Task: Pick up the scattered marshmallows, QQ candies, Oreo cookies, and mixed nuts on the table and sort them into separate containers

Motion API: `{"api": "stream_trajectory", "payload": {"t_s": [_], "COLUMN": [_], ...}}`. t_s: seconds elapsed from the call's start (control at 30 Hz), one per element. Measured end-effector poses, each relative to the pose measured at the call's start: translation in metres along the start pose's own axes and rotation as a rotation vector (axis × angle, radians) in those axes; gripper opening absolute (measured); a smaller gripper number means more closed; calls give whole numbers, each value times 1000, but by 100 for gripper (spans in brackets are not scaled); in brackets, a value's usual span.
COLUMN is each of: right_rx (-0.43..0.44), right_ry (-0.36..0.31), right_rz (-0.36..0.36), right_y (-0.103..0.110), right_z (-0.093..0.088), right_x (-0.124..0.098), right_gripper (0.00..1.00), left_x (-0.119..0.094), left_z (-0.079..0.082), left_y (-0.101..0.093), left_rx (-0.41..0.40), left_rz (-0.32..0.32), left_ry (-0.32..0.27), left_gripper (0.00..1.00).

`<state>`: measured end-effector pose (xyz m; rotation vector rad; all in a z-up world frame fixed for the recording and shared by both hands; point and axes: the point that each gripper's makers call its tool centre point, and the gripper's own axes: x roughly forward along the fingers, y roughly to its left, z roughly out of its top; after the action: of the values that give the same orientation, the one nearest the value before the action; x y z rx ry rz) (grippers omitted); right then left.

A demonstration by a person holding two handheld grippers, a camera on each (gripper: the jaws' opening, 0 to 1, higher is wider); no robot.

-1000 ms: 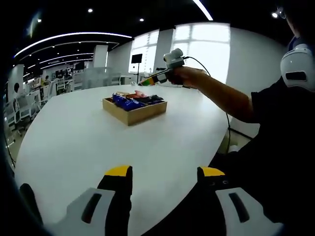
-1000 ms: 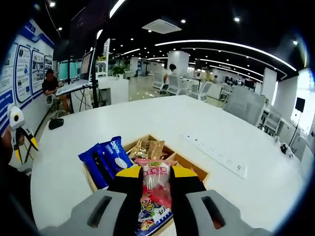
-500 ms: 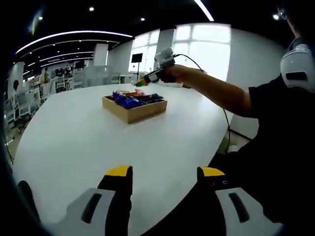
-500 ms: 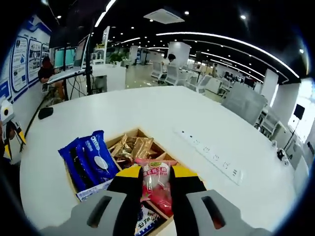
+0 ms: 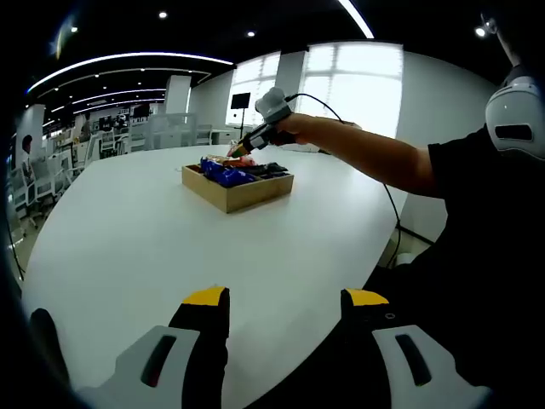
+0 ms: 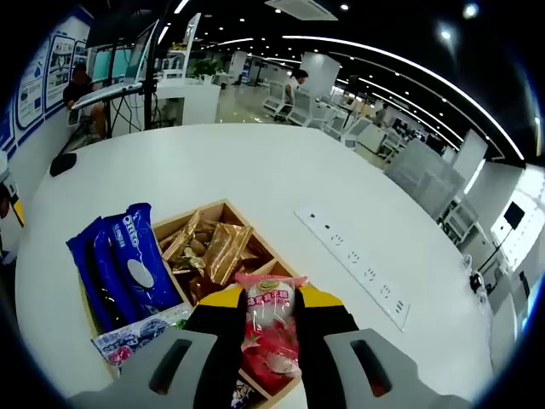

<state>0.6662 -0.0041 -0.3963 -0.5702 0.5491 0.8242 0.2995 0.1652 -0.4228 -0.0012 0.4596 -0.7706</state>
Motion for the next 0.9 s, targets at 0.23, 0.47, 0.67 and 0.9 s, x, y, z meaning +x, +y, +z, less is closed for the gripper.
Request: {"api": "stream_trajectory", "payload": {"t_s": [0.23,0.47,0.67,0.9], "right_rx": [-1,2,1,24], "right_ry": [-6,-23,-43,-63], "right_rz": [-24,-27,-18,-1], "right_y": [-4,-5,1,2], "right_z": [3,8,8,-1], "right_x": [-7,-18,-32,-41], "right_gripper": [23,23,23,23], "left_x": [-3,-1,-3,-3], "left_z": [0,3,5,5], "left_y": [3,-3,-6,-13], "left_rx": [-2,8,15,25], "left_rz": [9,0,4,2], "left_ry": [1,-3,-5,-2], "left_gripper": [57,57,57,57]}}
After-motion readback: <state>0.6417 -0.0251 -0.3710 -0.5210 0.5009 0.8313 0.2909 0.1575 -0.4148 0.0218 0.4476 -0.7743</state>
